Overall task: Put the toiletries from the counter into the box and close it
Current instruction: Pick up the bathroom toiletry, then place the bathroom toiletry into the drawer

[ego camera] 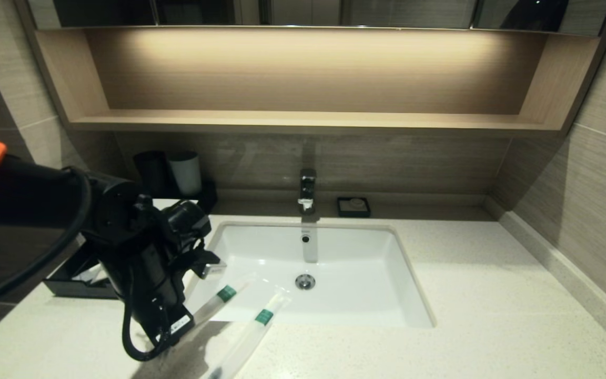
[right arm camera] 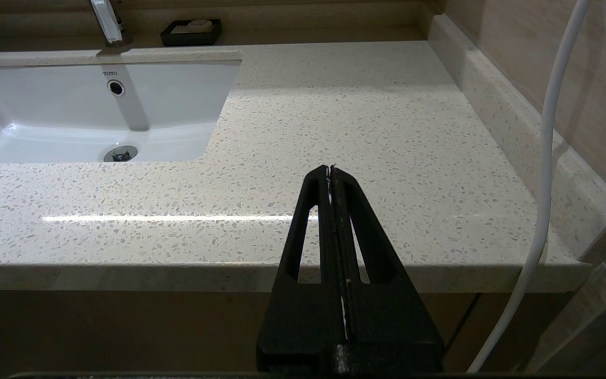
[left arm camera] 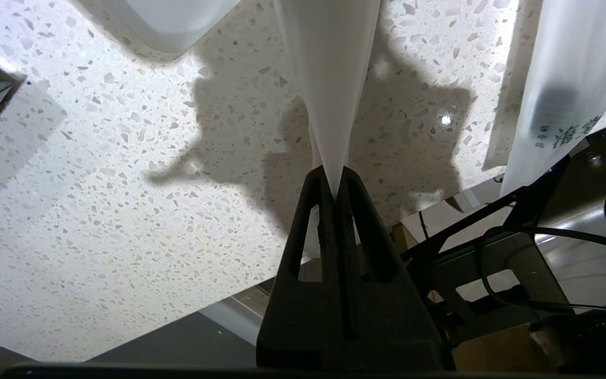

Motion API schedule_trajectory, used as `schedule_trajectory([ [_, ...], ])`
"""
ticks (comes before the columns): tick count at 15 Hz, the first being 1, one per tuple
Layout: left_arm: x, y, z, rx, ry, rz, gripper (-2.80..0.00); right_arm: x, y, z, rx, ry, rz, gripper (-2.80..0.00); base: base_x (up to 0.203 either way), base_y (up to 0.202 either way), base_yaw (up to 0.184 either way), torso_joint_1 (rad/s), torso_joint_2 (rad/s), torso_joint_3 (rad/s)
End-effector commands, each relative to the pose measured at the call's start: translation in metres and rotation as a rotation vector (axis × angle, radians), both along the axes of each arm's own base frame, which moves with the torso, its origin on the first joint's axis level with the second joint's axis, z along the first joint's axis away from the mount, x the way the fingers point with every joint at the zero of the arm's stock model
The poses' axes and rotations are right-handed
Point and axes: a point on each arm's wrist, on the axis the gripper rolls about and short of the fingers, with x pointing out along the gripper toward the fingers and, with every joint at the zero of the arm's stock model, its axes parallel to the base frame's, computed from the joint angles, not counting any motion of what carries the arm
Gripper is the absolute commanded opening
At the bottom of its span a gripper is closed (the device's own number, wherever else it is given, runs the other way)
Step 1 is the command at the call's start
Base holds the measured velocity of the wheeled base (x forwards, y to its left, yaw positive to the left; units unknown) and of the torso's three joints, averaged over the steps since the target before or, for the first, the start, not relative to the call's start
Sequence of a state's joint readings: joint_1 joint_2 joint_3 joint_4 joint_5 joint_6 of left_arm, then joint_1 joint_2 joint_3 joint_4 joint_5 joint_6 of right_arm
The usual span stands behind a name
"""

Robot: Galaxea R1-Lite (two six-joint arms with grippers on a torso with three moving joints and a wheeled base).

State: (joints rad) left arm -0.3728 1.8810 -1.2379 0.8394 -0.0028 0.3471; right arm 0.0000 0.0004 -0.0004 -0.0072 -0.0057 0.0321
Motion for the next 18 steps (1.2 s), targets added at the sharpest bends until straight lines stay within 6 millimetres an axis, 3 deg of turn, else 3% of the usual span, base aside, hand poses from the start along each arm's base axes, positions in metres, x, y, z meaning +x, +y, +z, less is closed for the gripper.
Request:
schedule_trajectory([
  [1, -0.003, 0.009, 0.013, -0.018, -0.038, 0.063, -2.8, 0.0, 0.0, 0.0, 0.0, 0.001, 0.0, -2.8, 0.0, 0.0, 0.0, 0.0, 0.0, 0.0],
  [10, 0.014, 0.085, 0.08, -0.013, -0.16, 0.512, -2.8, 0.0, 0.0, 0.0, 0.0, 0.001, 0.0, -2.8, 0.0, 0.0, 0.0, 0.0, 0.0, 0.0],
  [18, 0.022, 0.123, 0.086, 0.123, -0.205, 0.729, -2.8, 0.0, 0.0, 0.0, 0.0, 0.001, 0.0, -2.8, 0.0, 0.0, 0.0, 0.0, 0.0, 0.0],
])
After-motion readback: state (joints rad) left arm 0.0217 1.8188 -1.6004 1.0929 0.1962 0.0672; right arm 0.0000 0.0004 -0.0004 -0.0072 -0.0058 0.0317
